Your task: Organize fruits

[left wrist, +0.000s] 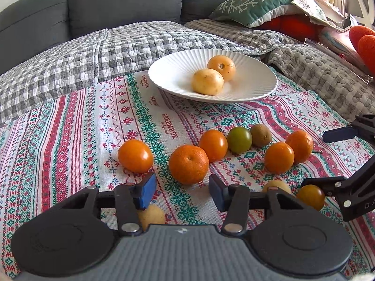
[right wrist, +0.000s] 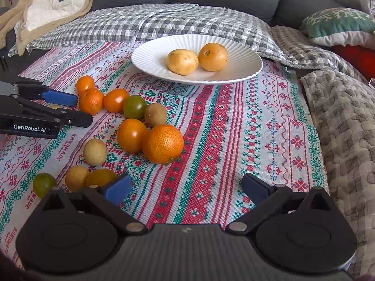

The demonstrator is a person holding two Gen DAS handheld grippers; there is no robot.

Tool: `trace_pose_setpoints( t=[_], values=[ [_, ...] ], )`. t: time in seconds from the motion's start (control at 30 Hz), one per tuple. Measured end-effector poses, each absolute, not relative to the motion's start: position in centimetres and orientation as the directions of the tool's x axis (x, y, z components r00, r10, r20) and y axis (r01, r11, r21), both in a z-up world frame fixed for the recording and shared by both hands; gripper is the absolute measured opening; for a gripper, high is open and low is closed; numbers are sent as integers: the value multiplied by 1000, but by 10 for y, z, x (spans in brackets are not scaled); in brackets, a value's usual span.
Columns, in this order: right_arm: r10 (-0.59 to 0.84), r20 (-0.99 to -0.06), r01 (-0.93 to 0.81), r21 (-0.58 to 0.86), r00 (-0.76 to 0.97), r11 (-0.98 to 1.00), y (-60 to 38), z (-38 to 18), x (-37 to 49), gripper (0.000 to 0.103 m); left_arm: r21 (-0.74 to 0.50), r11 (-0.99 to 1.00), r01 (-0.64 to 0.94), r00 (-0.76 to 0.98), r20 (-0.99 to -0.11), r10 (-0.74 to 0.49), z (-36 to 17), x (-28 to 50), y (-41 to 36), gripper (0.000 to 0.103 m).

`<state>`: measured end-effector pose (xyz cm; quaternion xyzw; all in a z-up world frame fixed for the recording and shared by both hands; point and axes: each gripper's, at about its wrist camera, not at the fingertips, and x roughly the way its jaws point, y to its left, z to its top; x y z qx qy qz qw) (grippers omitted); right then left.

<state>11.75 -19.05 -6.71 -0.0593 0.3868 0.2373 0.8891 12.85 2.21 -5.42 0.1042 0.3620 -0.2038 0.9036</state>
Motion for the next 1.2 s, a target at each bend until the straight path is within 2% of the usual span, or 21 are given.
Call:
trace_pose_setpoints(
  t=[0.3, 0.67, 1.2],
  values=[
    [399, -694, -485, 83, 599, 871, -175, -60, 123, 68, 15, 906, 424, 653, -699, -294, -54, 134, 16, 25],
    [410, -689, -508, 71, 597, 858, -169, -55, 125, 35, 24, 910, 414, 647, -711, -275, -52, 135, 12, 23],
    [414, -708, -504, 95, 572, 859, -172, -46, 121, 34, -33, 905, 425, 611, -727, -313, -37, 125, 10, 23]
  ],
)
